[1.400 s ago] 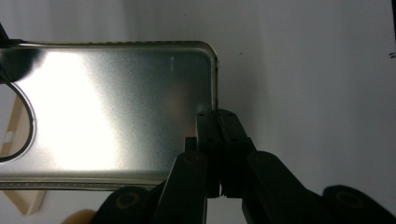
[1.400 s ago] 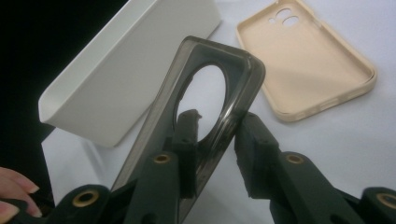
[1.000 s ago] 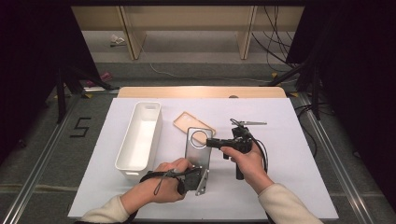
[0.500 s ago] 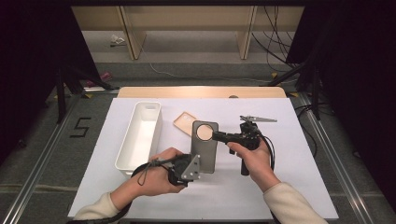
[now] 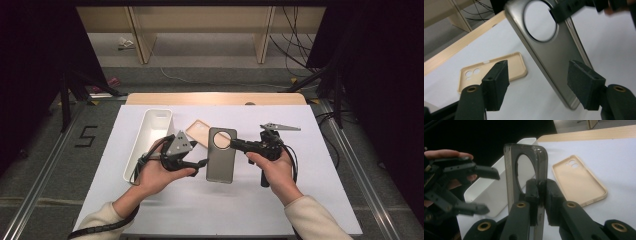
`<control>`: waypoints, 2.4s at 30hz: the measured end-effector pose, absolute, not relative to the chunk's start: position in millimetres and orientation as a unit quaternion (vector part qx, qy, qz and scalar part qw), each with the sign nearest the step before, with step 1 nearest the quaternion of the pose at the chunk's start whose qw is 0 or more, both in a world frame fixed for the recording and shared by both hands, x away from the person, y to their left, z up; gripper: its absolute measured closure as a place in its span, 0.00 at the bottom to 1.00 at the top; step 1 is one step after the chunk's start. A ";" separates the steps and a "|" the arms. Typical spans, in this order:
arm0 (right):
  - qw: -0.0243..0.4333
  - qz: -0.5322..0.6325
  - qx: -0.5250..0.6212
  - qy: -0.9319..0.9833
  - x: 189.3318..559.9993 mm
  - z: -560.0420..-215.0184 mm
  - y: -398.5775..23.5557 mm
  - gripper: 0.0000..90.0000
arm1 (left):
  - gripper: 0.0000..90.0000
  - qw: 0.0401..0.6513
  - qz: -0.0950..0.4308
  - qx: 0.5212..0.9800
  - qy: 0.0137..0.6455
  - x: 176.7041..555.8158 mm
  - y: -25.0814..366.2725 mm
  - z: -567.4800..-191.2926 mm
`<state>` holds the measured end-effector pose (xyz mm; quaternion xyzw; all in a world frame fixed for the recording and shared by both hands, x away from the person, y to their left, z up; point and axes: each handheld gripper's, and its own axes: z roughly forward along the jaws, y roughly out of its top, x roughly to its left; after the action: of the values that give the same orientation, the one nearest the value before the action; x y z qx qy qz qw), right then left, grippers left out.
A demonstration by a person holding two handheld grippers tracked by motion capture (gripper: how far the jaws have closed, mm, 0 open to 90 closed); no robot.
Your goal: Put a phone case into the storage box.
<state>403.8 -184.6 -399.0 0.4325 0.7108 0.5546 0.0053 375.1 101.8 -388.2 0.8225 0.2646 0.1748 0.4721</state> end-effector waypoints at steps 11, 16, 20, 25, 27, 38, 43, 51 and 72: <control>0.008 0.553 0.428 0.715 401.7 -399.8 -180.0 0.92 | 0.52 0.518 0.157 0.773 0.332 385.4 94.5 -377.9; 0.008 0.553 0.426 0.716 400.8 -399.6 -178.2 0.92 | 0.61 0.524 0.147 0.759 0.357 391.6 92.3 -377.5; 0.009 0.553 0.424 0.717 400.3 -399.2 -177.6 0.92 | 0.68 0.527 0.141 0.753 0.368 393.9 90.7 -379.5; 0.010 0.554 0.421 0.718 399.6 -398.8 -176.4 0.92 | 0.75 0.532 0.134 0.745 0.380 396.3 91.3 -380.0; 0.010 0.554 0.419 0.719 399.3 -398.4 -175.7 0.92 | 0.77 0.533 0.133 0.741 0.386 396.5 91.7 -380.0; 0.016 0.554 0.412 0.723 398.4 -399.0 -172.6 0.91 | 0.90 0.539 0.137 0.732 0.394 393.7 91.3 -377.6; 0.020 0.556 0.406 0.725 397.9 -399.7 -171.4 0.91 | 0.92 0.546 0.142 0.726 0.393 391.3 92.1 -374.9; 0.032 0.562 0.394 0.726 397.6 -400.4 -169.3 0.91 | 0.94 0.549 0.160 0.722 0.389 388.6 92.2 -373.8; 0.070 0.576 0.356 0.732 394.7 -389.3 -170.5 0.24 | 0.94 0.559 0.182 0.708 0.391 394.7 112.9 -363.3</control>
<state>394.7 -170.5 -389.3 0.3556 0.7325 0.5763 0.0702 394.7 112.9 -363.3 0.7079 0.3912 0.1824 0.5591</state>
